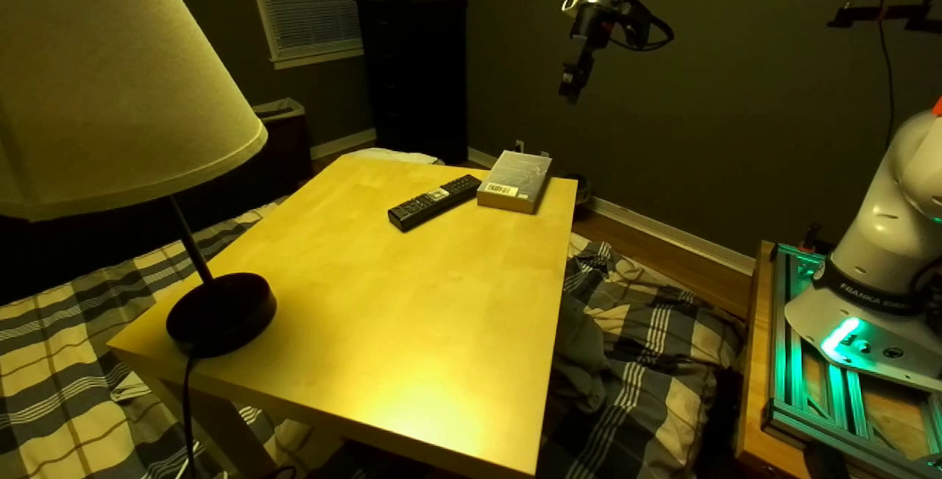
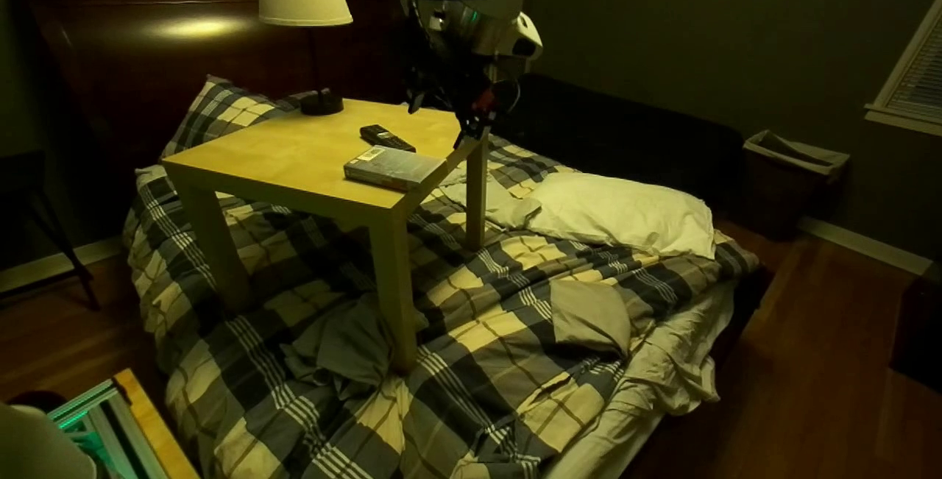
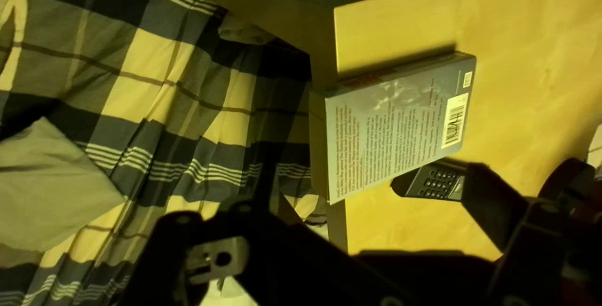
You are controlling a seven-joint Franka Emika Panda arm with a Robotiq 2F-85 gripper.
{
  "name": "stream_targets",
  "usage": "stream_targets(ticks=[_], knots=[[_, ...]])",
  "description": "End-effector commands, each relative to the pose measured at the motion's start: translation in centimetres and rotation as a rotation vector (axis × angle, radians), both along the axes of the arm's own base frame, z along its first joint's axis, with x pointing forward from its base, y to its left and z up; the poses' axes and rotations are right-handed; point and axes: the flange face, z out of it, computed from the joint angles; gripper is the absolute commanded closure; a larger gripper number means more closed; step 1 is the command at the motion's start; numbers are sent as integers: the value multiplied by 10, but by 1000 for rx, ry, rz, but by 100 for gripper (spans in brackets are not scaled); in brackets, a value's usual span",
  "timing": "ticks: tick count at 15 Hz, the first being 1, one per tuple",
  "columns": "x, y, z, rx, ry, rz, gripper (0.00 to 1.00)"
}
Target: Move the book to the right, then turn the book upright
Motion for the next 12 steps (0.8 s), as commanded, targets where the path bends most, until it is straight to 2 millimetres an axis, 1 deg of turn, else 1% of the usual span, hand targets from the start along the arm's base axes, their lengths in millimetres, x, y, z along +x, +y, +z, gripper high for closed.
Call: stream_targets(ticks=[1, 3, 7, 12], knots=[[5, -13, -44, 136, 53, -38, 0], [6, -21, -66, 218, 76, -77, 0], [6, -31, -103, 348, 118, -134, 0], [7, -37, -140, 445, 189, -194, 0]])
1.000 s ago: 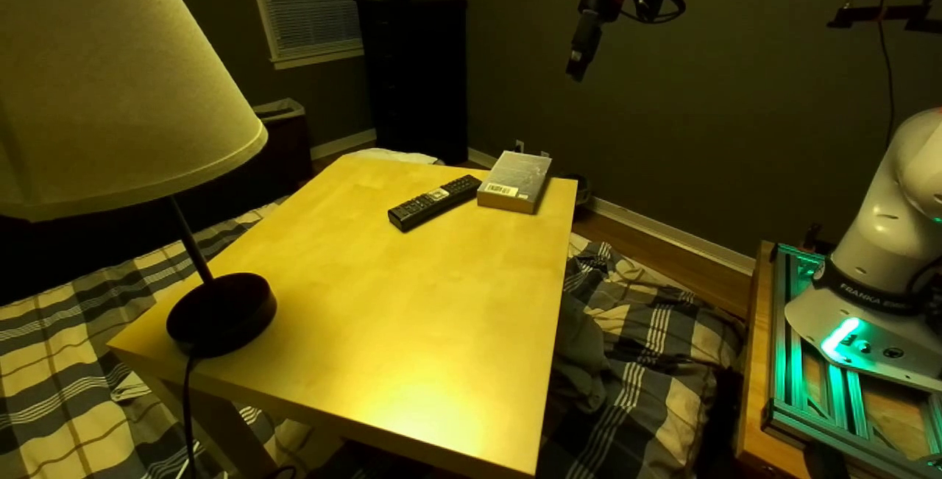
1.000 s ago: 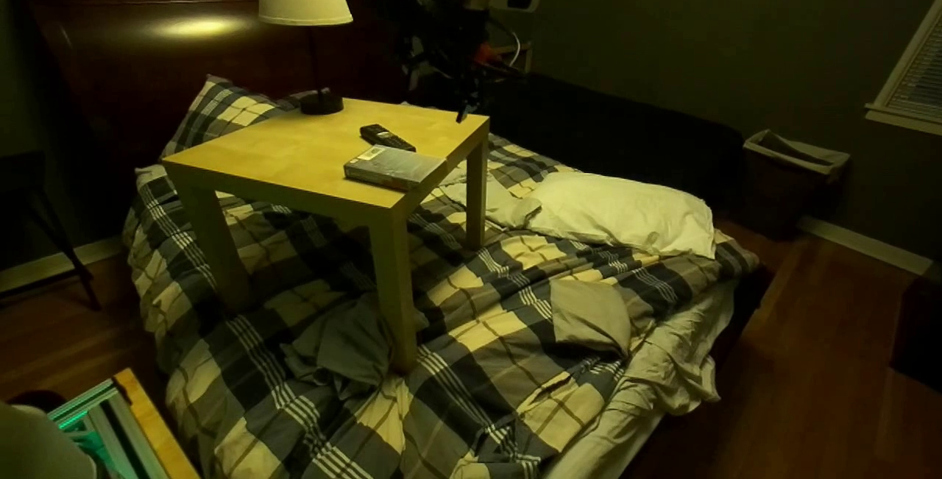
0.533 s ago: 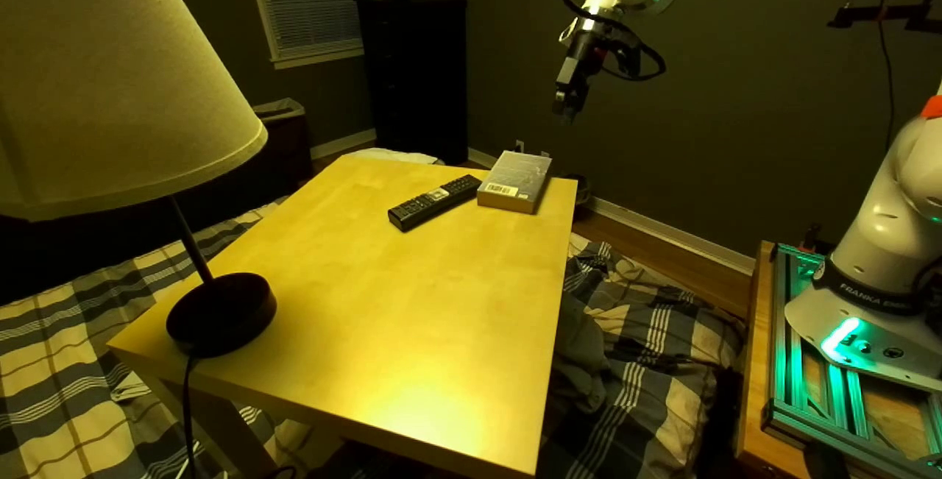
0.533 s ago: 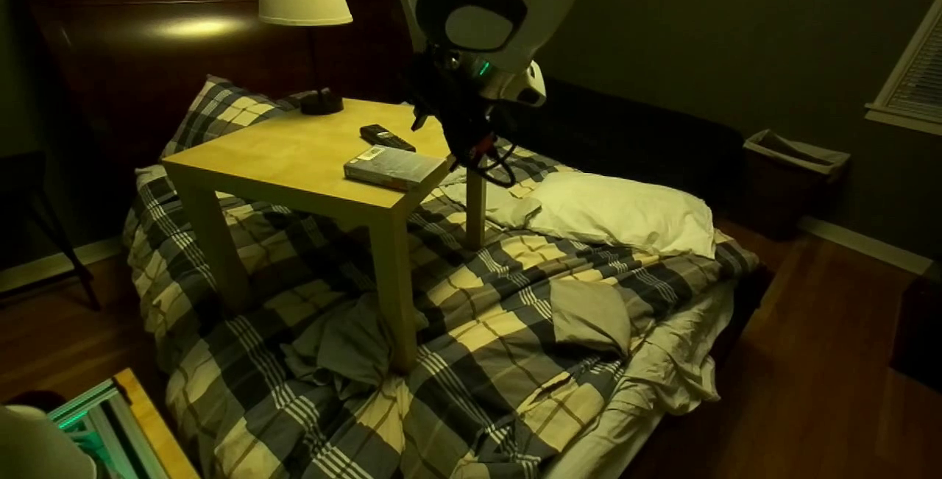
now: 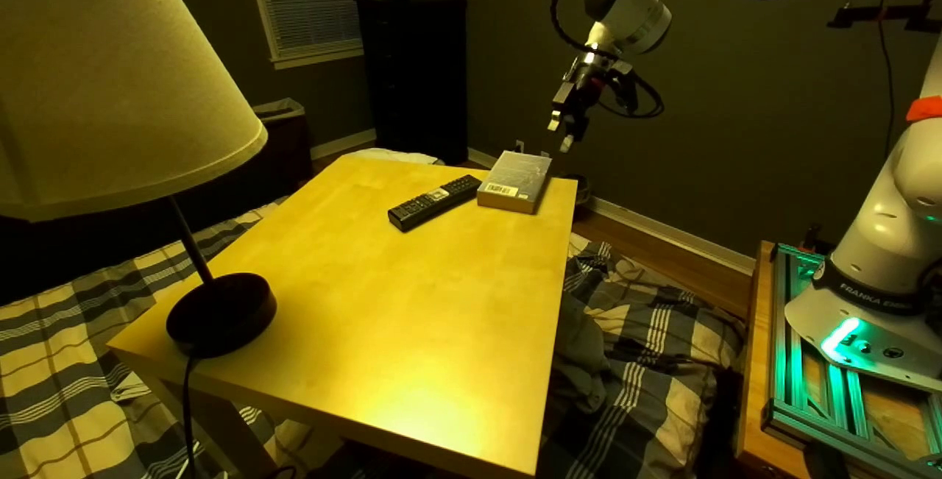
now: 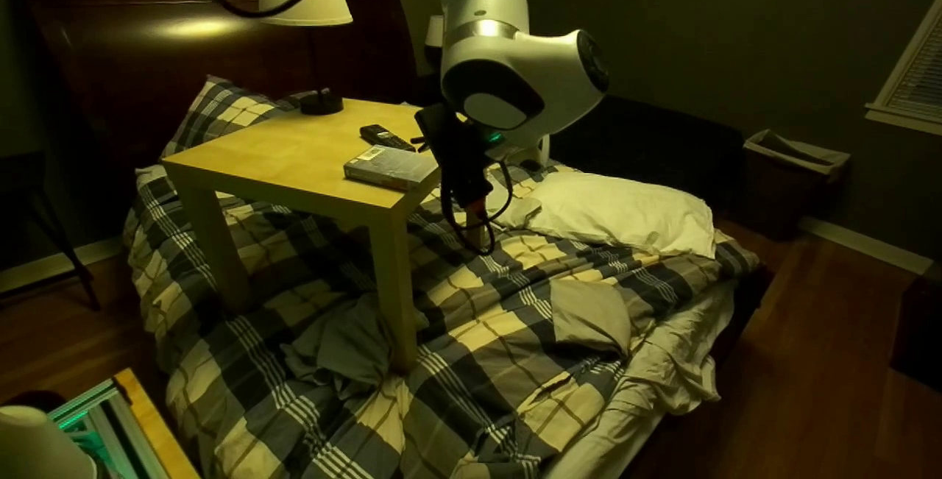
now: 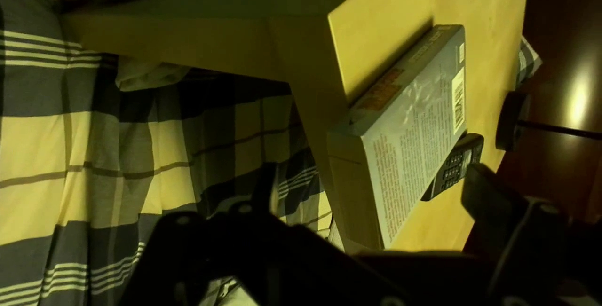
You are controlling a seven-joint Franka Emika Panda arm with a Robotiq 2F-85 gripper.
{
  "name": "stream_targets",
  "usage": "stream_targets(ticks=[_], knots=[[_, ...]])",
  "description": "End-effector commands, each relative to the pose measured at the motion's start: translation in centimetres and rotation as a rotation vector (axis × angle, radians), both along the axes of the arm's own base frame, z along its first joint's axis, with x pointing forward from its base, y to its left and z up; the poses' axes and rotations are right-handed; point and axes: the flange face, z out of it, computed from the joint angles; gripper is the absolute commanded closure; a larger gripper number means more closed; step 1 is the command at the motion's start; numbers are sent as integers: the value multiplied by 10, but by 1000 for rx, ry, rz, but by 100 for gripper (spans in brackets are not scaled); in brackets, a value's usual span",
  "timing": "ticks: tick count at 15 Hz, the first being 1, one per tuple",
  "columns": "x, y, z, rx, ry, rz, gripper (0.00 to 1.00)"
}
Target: Move the book to the right, then turn the book upright
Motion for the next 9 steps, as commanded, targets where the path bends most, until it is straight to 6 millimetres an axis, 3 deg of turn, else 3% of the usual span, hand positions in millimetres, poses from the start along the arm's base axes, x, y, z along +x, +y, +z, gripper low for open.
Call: stream_targets(ticks=[1, 9], knots=[[-1, 0, -25, 101, 38, -18, 0], [9, 17, -64, 241, 97, -70, 0]])
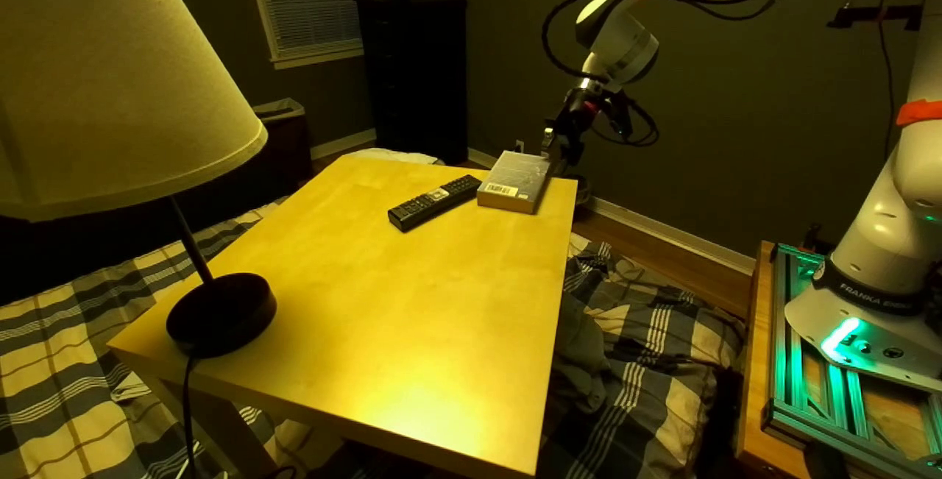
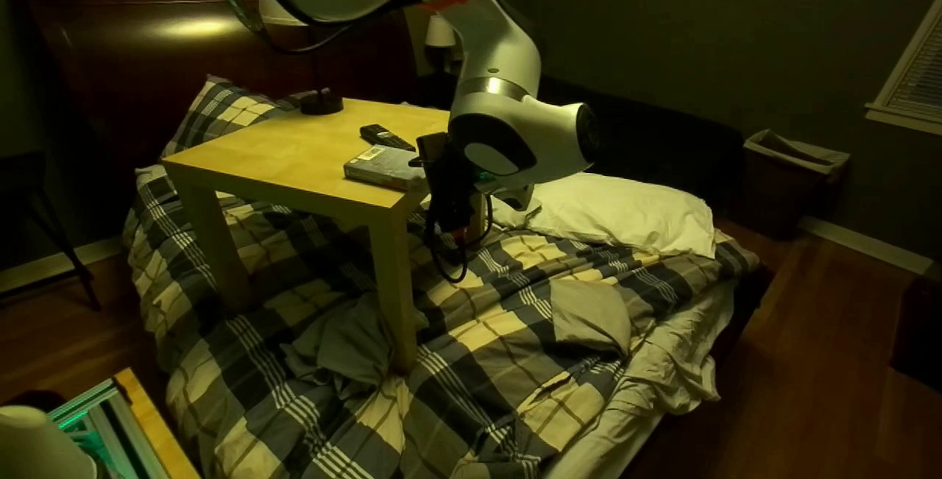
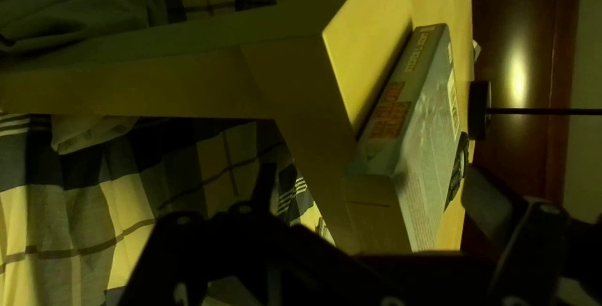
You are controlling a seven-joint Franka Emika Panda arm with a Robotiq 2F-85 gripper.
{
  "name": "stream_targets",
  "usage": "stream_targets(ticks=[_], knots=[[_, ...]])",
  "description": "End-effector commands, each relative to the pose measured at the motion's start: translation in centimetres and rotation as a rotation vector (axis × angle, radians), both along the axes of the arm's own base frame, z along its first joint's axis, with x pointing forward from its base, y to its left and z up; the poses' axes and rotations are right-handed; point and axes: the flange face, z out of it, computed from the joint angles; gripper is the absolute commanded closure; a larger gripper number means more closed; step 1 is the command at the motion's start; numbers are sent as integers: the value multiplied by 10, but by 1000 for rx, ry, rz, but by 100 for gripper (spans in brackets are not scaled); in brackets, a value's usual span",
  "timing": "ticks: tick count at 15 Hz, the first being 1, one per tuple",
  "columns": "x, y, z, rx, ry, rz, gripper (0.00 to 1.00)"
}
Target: Move the book to the right, then turn the book upright
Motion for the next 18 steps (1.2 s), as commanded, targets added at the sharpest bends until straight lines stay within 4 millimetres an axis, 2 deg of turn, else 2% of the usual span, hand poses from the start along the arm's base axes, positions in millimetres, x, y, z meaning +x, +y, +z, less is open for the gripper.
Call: stream_targets(ticks=[1, 3, 5, 10, 14, 18], knots=[[10, 7, -11, 81, -13, -32, 0], [17, 13, -13, 112, -36, -45, 0], [24, 19, -12, 150, -53, -60, 26], [32, 22, -12, 191, -34, -72, 65], [36, 16, 6, 225, 1, -62, 95], [41, 19, 49, 294, 94, -13, 93]])
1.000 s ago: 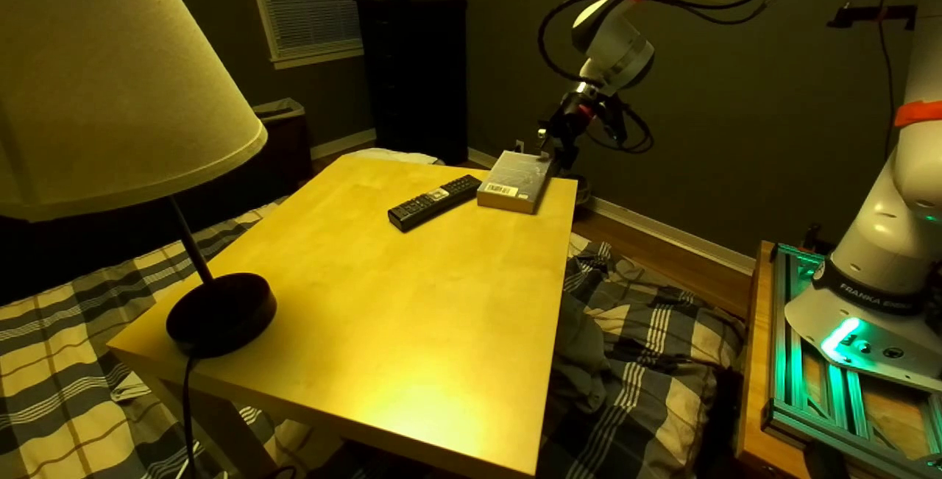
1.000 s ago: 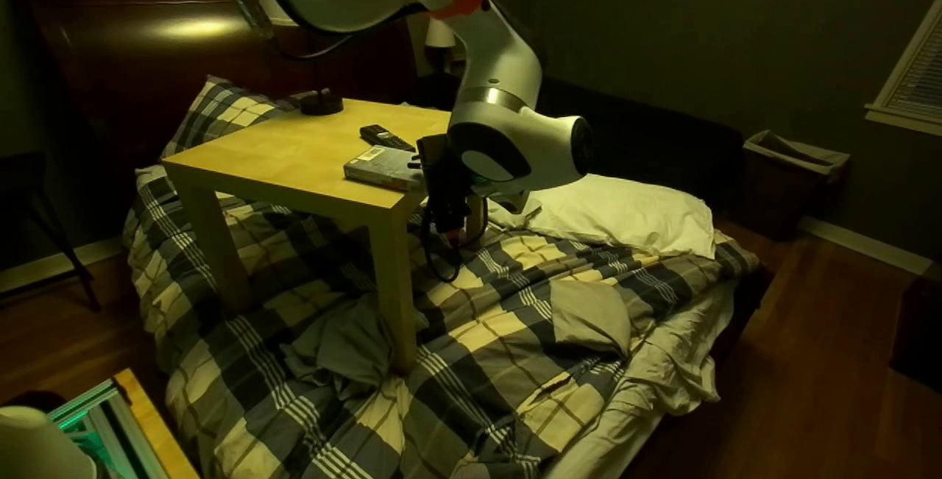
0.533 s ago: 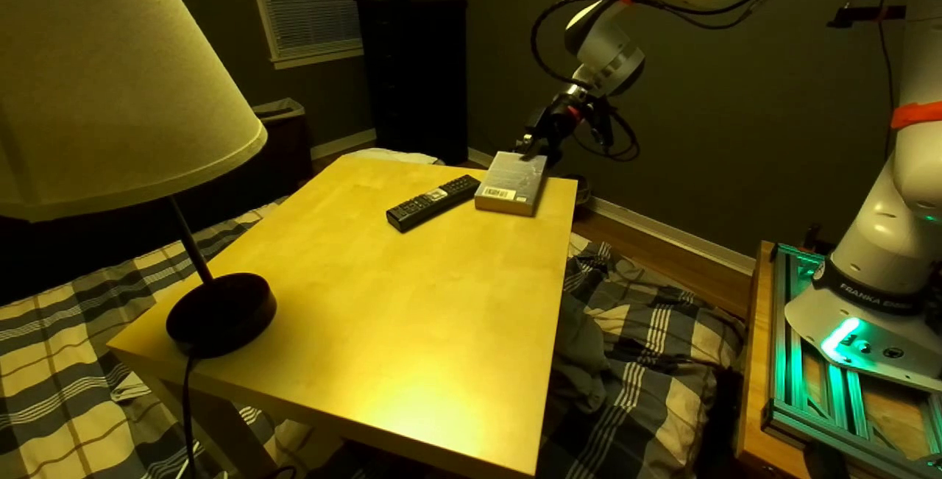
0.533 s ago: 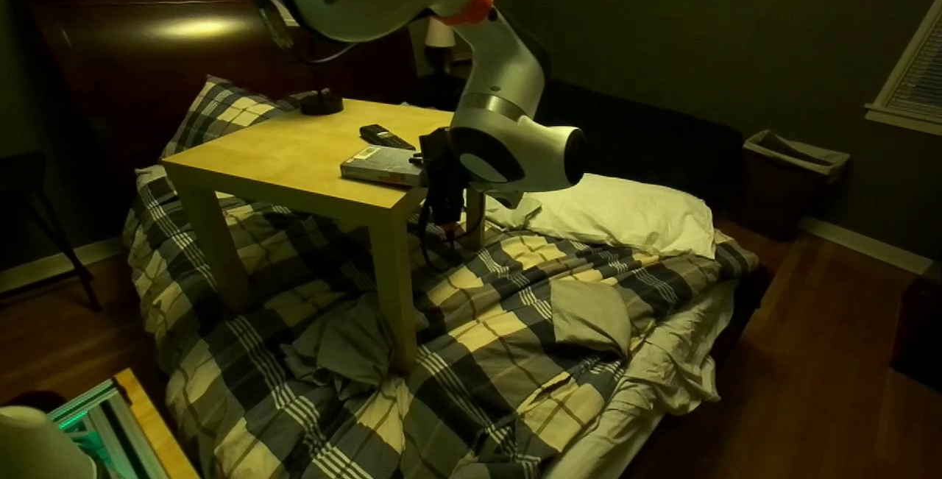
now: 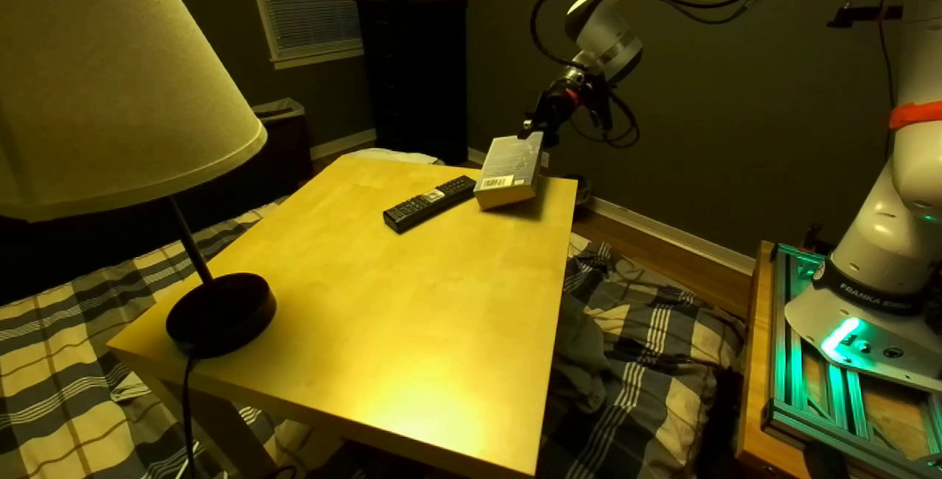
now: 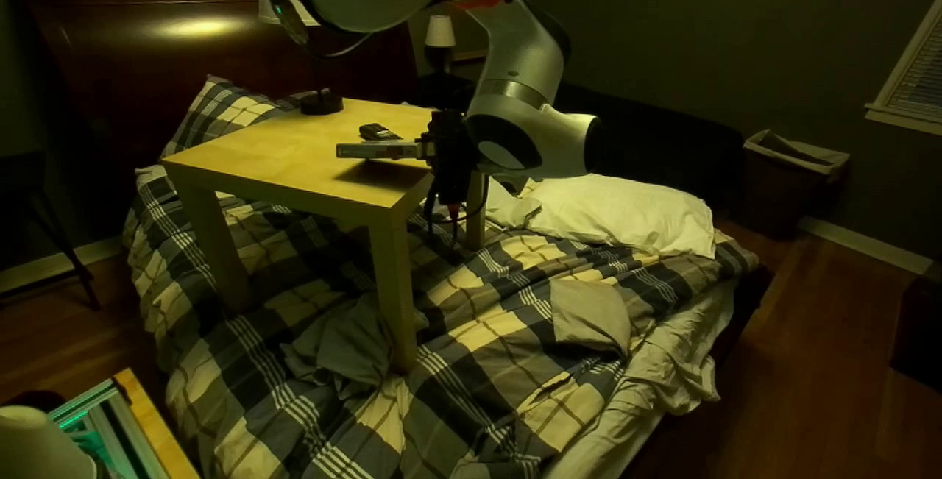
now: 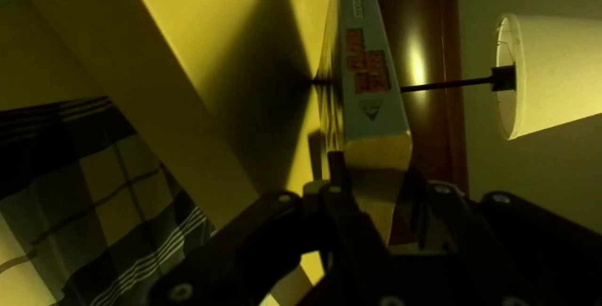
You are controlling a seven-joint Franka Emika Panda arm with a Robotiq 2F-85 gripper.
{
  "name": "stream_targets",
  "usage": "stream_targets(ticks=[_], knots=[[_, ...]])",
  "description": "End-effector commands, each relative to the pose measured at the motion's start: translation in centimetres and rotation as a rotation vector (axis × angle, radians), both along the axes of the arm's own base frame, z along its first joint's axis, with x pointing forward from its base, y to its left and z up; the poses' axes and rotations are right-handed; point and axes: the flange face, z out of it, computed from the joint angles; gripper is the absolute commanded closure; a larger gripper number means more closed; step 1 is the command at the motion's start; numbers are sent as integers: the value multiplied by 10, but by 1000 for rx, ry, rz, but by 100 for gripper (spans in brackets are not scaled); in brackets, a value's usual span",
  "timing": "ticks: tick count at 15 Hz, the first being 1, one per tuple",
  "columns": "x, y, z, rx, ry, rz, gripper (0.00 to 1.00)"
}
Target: Move the book to the right, then turn the book upright
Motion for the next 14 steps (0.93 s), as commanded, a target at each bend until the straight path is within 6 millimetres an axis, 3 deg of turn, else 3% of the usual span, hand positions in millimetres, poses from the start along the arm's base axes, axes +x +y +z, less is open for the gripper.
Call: stream_targets(ticks=[1, 4, 7, 14], knots=[[6, 4, 45, 70, 101, 58, 93], [3, 24, 87, 136, 252, 159, 93], [-2, 38, 114, 43, 388, 145, 93], [-16, 69, 135, -223, 571, 135, 93]])
